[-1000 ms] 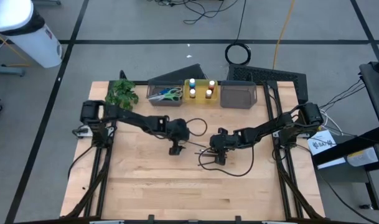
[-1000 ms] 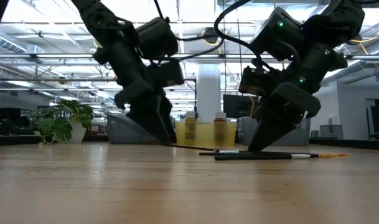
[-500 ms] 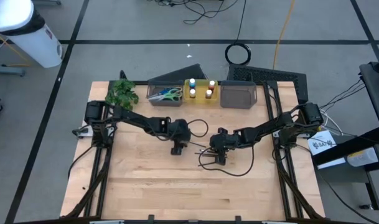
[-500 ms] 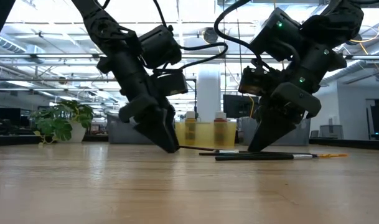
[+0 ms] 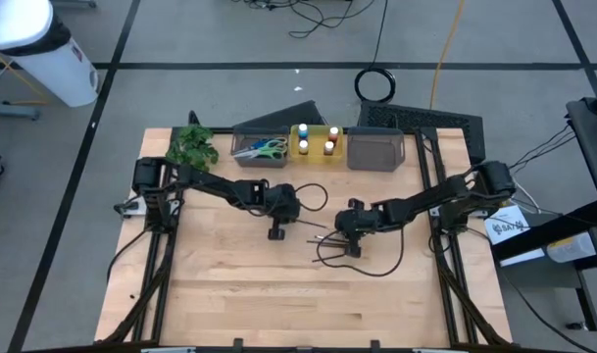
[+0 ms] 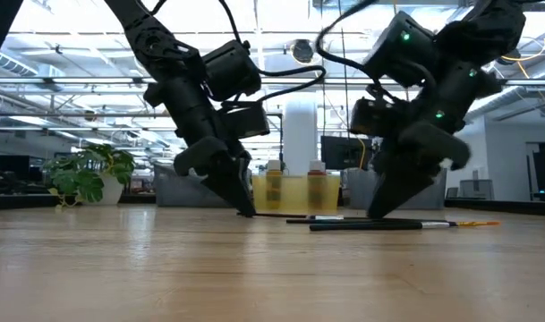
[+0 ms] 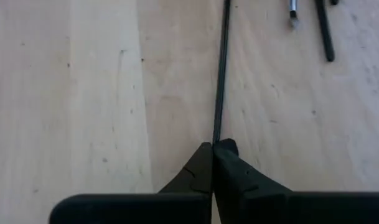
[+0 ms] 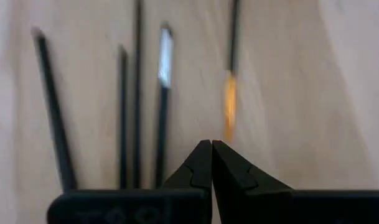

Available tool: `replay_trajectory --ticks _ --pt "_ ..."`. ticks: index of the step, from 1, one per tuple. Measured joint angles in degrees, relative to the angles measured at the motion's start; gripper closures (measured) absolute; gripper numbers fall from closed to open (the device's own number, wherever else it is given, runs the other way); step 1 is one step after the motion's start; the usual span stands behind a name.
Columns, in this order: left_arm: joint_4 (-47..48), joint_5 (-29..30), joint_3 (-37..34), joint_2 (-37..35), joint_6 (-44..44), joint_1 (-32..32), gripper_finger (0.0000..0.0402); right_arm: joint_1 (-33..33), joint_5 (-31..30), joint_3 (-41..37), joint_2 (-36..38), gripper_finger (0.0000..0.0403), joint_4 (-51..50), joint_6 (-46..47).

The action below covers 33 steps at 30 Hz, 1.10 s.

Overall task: Pick & Place Paint Supplies
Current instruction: Put the top gold paintbrush into the right black bin

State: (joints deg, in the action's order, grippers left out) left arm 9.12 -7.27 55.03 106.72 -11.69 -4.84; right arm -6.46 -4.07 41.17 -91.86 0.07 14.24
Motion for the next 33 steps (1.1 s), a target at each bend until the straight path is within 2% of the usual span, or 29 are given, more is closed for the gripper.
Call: replay_trajectory --ticks 5,9,11,16,21,25,29,33 --pt "1.02 -1.55 -0.33 -2.21 -2.30 0.03 0.0398 -1.31 -1.05 0.07 9.90 0.0403 -5.63 0.17" --pt "0.56 -2.11 -0.44 -4.88 -2.69 0.97 0.0399 -4.03 -7.87 0.00 16.65 0.0403 -10.06 1.59" --pt "-0.15 -0.51 -0.38 -7.28 -2.68 1.63 0.0399 -5.31 -12.00 0.09 19.33 0.0403 -10.96 2.35" --pt "-3.60 3.86 -0.33 -11.69 -3.21 3.93 0.0400 -7.14 -18.38 0.07 21.43 0.0403 -12.68 3.54" --pt "-5.96 10.11 -0.22 -14.77 -5.01 5.73 0.0400 -7.04 -18.40 -0.92 21.35 0.0397 -11.40 3.52" --pt "-6.20 11.78 -0.16 -16.40 -5.05 6.22 0.0400 -6.61 -17.09 -5.08 21.36 0.0359 -3.19 3.62" --pt "-4.86 11.81 -0.18 -16.38 -3.22 6.20 0.0400 -5.58 -13.67 -9.89 20.93 0.0294 10.26 2.54" --pt "-4.46 13.34 -0.18 -15.71 -1.36 6.04 0.0383 -3.88 -13.78 -11.98 19.43 0.0236 16.74 2.58"
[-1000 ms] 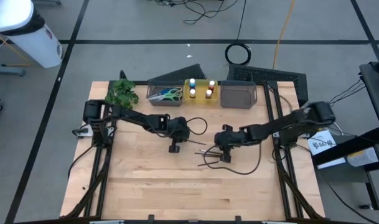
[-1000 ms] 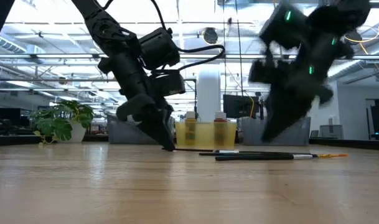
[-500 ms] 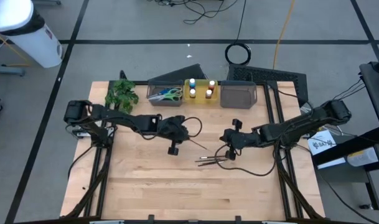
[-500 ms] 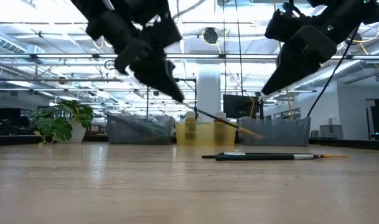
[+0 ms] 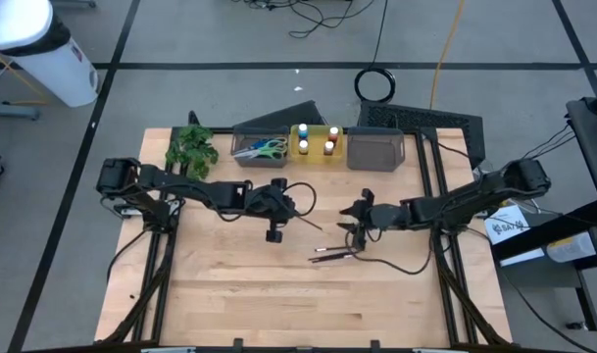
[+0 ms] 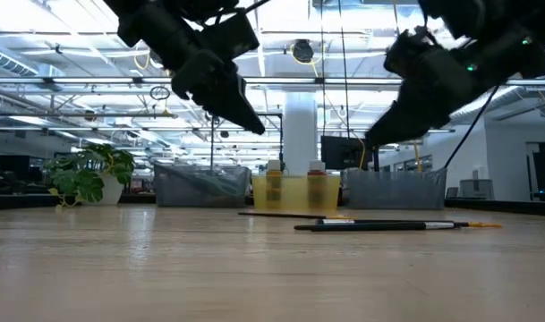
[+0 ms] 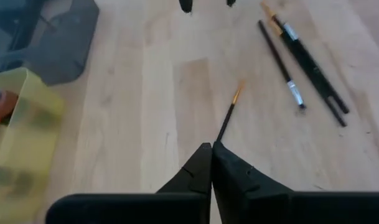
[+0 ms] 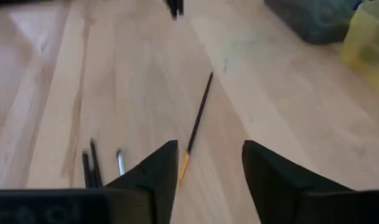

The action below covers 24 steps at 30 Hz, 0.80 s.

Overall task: Pick & Place Paint Supplies
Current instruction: Put the top gold paintbrush into the right black bin

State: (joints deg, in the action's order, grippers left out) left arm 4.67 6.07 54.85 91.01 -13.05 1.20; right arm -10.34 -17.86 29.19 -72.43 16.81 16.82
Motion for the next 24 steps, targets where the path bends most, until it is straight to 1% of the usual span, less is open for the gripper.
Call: replay_trajectory --ticks 2,5,9,12,13,16,20,24 --pt "-0.53 1.24 -0.02 -0.03 0.14 -0.12 0.0371 0.80 1.16 0.34 -1.96 0.0230 0.37 1.13" --pt "-0.74 2.20 0.00 -0.10 0.25 -0.59 0.0361 1.75 5.26 2.11 -6.91 0.0254 0.27 1.95" --pt "-1.17 2.10 0.00 -0.11 1.53 -1.34 0.0357 2.50 9.13 6.82 -13.98 0.0324 -0.40 0.86" --pt "-0.97 2.09 0.00 -0.10 2.90 -1.70 0.0357 2.52 10.43 10.78 -18.65 0.0384 -4.75 -2.34" --pt "-1.08 2.05 0.00 -0.10 3.44 -1.84 0.0356 2.52 10.45 12.15 -20.01 0.0393 -6.17 -3.18" --pt "-0.58 2.02 0.00 -0.10 4.25 -1.93 0.0356 2.71 10.49 14.50 -22.66 0.0391 -9.88 -3.37" --pt "0.09 2.02 0.00 -0.10 4.36 -1.93 0.0356 2.89 10.60 15.24 -24.57 0.0400 -10.51 -3.15" --pt "0.09 2.00 0.00 -0.10 4.36 -1.93 0.0355 3.63 10.85 15.35 -25.57 0.0400 -11.56 -2.64"
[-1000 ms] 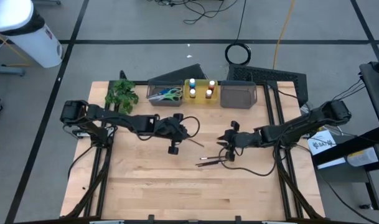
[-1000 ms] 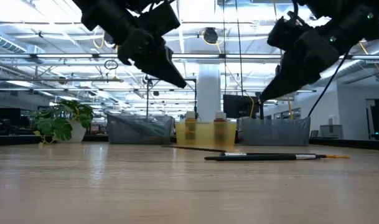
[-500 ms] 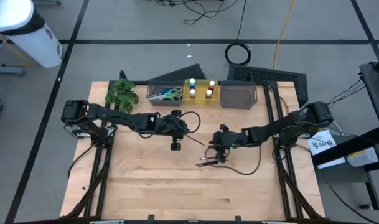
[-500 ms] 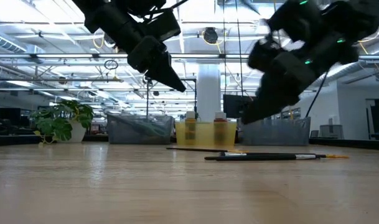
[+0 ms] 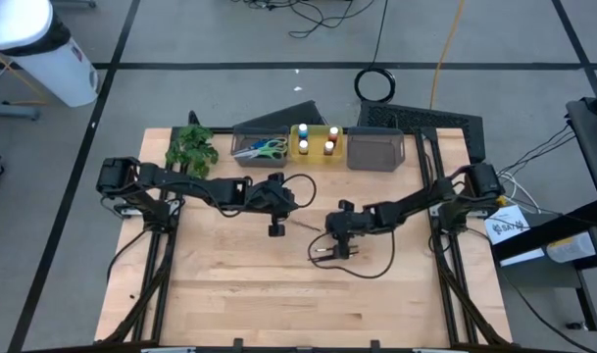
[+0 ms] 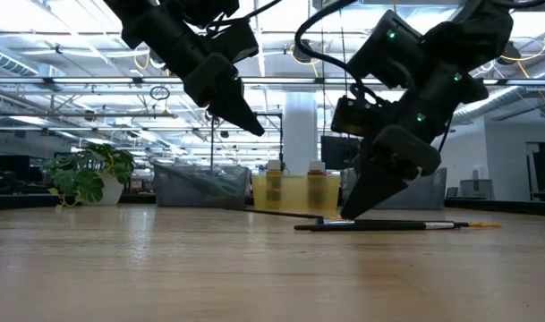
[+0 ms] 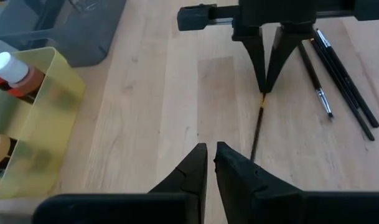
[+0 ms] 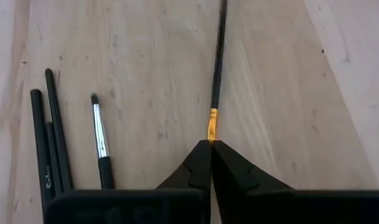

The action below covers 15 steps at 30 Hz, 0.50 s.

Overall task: Pick & Place Paint Supplies
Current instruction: Put the top gold paintbrush into the right black bin

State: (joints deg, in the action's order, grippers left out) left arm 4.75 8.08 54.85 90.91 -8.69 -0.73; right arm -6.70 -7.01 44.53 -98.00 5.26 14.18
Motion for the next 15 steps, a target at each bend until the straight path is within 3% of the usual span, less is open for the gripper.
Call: replay_trajectory --ticks 5,11,15 --pt "0.08 -0.07 0.00 0.00 0.28 -0.01 0.0355 0.75 1.15 0.09 -1.16 0.0402 -1.19 -0.05" --pt "3.17 -1.03 -0.62 0.72 7.46 0.06 0.0353 0.92 1.12 0.09 -1.94 0.0402 -1.75 -0.03" --pt "4.55 -0.86 -0.91 3.99 5.95 0.06 0.0326 1.05 2.10 0.02 -2.00 0.0402 -1.80 -0.07"
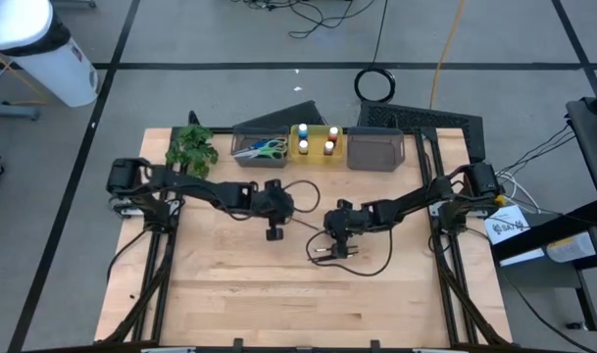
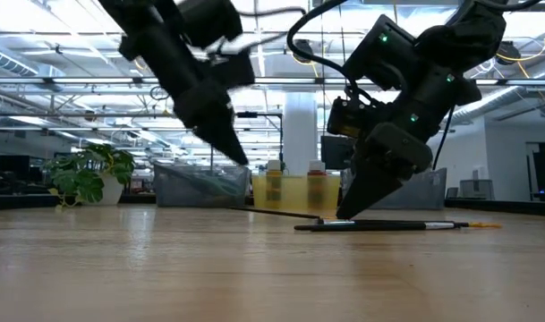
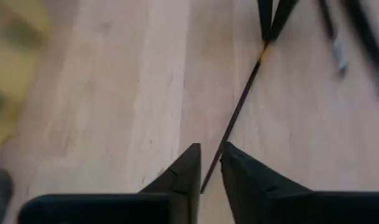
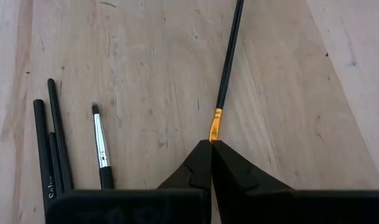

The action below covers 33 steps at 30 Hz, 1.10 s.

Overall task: Pick & Place Paint Supplies
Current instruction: Put the top gold paintbrush into the right black bin

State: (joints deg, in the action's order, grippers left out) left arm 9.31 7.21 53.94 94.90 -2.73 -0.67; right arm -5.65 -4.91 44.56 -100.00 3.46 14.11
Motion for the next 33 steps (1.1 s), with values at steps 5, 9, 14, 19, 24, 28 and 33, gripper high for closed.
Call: replay_trajectory --ticks 5,9,14,19,24,28,33 --pt "-3.73 -1.19 -0.01 7.37 -10.03 0.09 0.0272 0.02 0.63 -0.06 -0.05 0.0402 1.00 0.04" --pt "-7.49 -1.72 0.01 11.60 -12.25 -0.10 0.0242 0.03 1.19 -0.09 -0.09 0.0403 1.25 0.02" --pt "-7.61 -5.43 0.25 13.05 -12.40 -1.47 0.0231 0.12 1.90 -0.15 -0.13 0.0403 1.45 0.02" --pt "-5.47 -9.05 0.23 13.21 -10.66 -3.03 0.0277 0.13 2.04 -0.15 -0.13 0.0403 1.55 0.02" --pt "-2.78 -14.76 0.27 13.32 -8.18 -5.66 0.0382 0.13 2.09 -0.15 -0.15 0.0403 1.49 0.13" --pt "-0.79 -16.57 0.37 13.36 -7.92 -6.55 0.0396 0.13 2.15 -0.15 -0.18 0.0403 1.51 0.15" --pt "-1.89 -17.30 0.11 13.33 -10.43 -5.81 0.0398 0.13 1.96 -0.19 1.03 0.0403 2.00 -0.01"
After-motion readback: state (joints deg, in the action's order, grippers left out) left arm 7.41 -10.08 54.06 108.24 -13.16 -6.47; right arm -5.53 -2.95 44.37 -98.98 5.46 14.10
